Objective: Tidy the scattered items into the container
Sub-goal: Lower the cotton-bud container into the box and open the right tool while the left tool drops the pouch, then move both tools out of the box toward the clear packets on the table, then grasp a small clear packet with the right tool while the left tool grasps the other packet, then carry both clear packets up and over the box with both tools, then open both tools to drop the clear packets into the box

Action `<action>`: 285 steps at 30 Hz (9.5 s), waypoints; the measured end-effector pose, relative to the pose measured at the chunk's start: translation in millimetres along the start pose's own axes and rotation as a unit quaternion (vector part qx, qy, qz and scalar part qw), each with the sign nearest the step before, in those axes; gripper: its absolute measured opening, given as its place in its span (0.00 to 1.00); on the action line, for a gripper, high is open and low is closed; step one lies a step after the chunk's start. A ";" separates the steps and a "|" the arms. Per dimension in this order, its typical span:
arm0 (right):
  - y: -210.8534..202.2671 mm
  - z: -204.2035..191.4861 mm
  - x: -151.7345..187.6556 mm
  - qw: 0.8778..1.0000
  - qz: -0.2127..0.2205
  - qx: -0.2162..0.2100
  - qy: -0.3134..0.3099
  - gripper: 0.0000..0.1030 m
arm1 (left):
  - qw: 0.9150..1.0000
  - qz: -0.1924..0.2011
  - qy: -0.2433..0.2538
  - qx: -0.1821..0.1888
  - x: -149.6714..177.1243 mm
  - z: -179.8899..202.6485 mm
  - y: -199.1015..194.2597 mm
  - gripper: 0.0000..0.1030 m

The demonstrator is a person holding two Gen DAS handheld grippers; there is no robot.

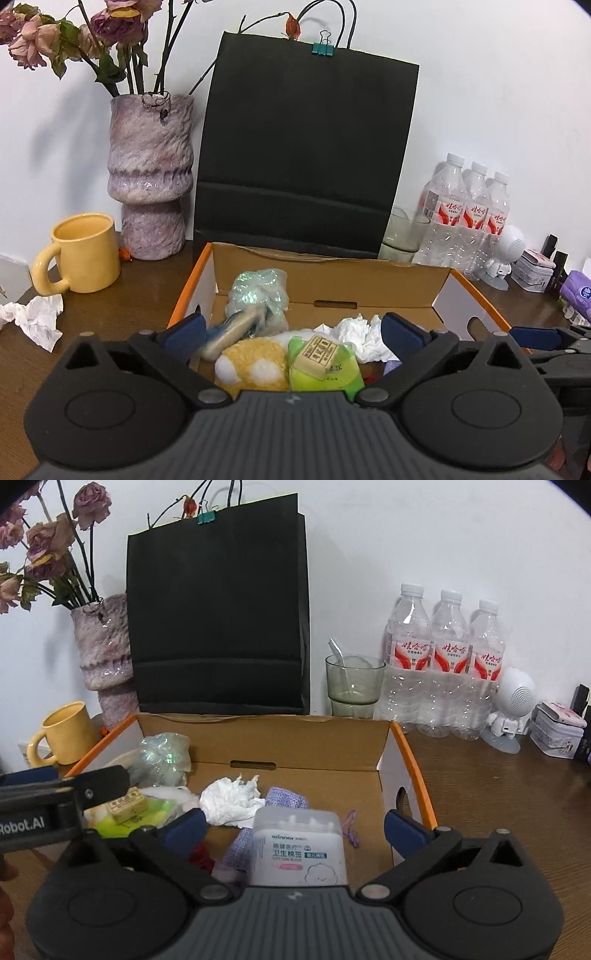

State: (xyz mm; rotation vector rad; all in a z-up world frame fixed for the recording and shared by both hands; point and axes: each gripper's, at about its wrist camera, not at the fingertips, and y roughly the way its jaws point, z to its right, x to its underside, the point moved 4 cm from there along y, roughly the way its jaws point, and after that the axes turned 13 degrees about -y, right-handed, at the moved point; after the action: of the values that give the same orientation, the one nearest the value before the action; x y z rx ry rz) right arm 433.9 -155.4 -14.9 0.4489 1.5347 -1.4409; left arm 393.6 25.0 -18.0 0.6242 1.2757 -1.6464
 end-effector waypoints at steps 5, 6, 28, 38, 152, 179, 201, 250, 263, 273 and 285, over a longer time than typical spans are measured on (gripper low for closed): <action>0.0 -0.2 0.7 1.000 -0.001 -0.002 -0.001 1.00 | 1.000 -0.002 -0.004 -0.005 -0.3 -1.3 1.8 1.00; -0.3 0.1 0.7 1.000 0.000 -0.002 -0.001 1.00 | 1.000 -0.002 -0.004 -0.005 -0.5 -1.7 1.7 1.00; -14.3 -0.8 -3.2 1.000 0.016 -0.002 -0.001 1.00 | 1.000 0.020 -0.004 0.004 -5.1 0.0 -23.4 1.00; -63.7 -15.4 7.6 0.999 0.040 -0.005 -0.004 1.00 | 0.999 0.039 -0.003 0.008 6.3 -15.6 -80.1 1.00; -56.2 -43.7 99.0 0.998 -0.008 -0.059 -0.035 0.07 | 0.996 -0.052 0.016 -0.072 84.0 -66.8 -55.3 0.09; -55.9 -42.7 98.9 0.998 -0.008 -0.060 -0.028 0.07 | 0.995 -0.056 0.043 -0.075 93.7 -53.0 -53.2 0.14; -63.5 -38.8 97.8 0.998 0.003 -0.059 -0.024 0.07 | 0.999 -0.023 0.021 -0.038 87.1 -55.3 -90.1 0.06; -15.7 -9.1 -9.0 0.998 0.050 -0.044 0.009 0.11 | 0.999 0.018 0.011 0.030 -2.1 5.2 -8.1 0.15; -10.3 0.9 -7.0 1.000 0.016 -0.005 0.007 1.00 | 0.998 0.025 0.037 -0.052 -3.7 2.0 -3.9 1.00; -11.6 0.3 -8.1 1.000 0.018 -0.007 0.007 1.00 | 0.998 0.023 0.034 -0.052 -3.5 2.2 -4.4 1.00; -20.2 0.5 -7.7 1.000 0.021 -0.006 0.010 1.00 | 0.998 0.021 0.020 -0.055 -3.7 2.5 -15.6 1.00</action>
State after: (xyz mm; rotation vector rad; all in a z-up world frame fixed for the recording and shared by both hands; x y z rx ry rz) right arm 421.9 -158.1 2.8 0.4865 1.5408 -1.3977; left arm 381.7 24.4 -7.0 0.6148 1.3629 -1.5259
